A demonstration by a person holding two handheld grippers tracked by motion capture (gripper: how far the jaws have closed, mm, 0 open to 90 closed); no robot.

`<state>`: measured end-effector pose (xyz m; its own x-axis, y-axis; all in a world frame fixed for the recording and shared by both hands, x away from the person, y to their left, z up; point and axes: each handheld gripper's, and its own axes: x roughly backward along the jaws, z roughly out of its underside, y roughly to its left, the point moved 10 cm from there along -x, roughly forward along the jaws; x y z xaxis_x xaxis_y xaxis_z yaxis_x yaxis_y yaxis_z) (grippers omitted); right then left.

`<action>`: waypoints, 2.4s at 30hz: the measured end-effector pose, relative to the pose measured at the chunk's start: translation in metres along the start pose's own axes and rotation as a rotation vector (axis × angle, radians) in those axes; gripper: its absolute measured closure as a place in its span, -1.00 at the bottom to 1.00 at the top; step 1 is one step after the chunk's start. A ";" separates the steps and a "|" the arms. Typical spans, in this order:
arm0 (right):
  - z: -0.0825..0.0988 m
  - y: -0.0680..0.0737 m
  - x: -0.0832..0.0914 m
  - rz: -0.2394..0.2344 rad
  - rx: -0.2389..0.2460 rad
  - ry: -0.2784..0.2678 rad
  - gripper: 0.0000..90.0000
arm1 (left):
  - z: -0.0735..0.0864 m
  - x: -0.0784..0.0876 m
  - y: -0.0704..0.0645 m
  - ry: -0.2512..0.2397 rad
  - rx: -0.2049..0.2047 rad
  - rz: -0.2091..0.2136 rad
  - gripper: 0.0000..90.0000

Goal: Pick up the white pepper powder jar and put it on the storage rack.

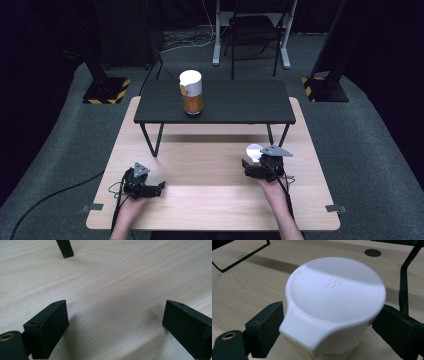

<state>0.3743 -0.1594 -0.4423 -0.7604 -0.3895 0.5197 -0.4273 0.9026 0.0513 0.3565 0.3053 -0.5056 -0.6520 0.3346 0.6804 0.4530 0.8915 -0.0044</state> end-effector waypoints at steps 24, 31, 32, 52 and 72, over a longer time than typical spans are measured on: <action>-0.001 0.007 -0.017 0.056 0.007 0.006 -0.35 | 0.000 -0.001 0.000 -0.003 0.003 0.003 -0.87; -0.002 0.005 -0.011 0.047 0.009 0.011 -0.35 | 0.000 -0.001 0.000 -0.003 0.002 0.003 -0.87; -0.002 0.004 -0.010 0.046 0.015 0.006 -0.34 | 0.000 -0.001 0.000 -0.003 0.003 0.003 -0.87; -0.030 0.005 0.022 -0.024 0.078 -0.024 -0.34 | 0.000 -0.001 0.000 -0.003 0.003 0.003 -0.87; -0.063 0.015 0.050 -0.073 0.132 -0.034 -0.34 | -0.001 -0.001 0.000 -0.003 0.003 0.004 -0.87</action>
<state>0.3609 -0.1538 -0.3617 -0.7401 -0.4616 0.4891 -0.5413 0.8404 -0.0258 0.3576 0.3049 -0.5060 -0.6523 0.3388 0.6780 0.4534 0.8913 -0.0091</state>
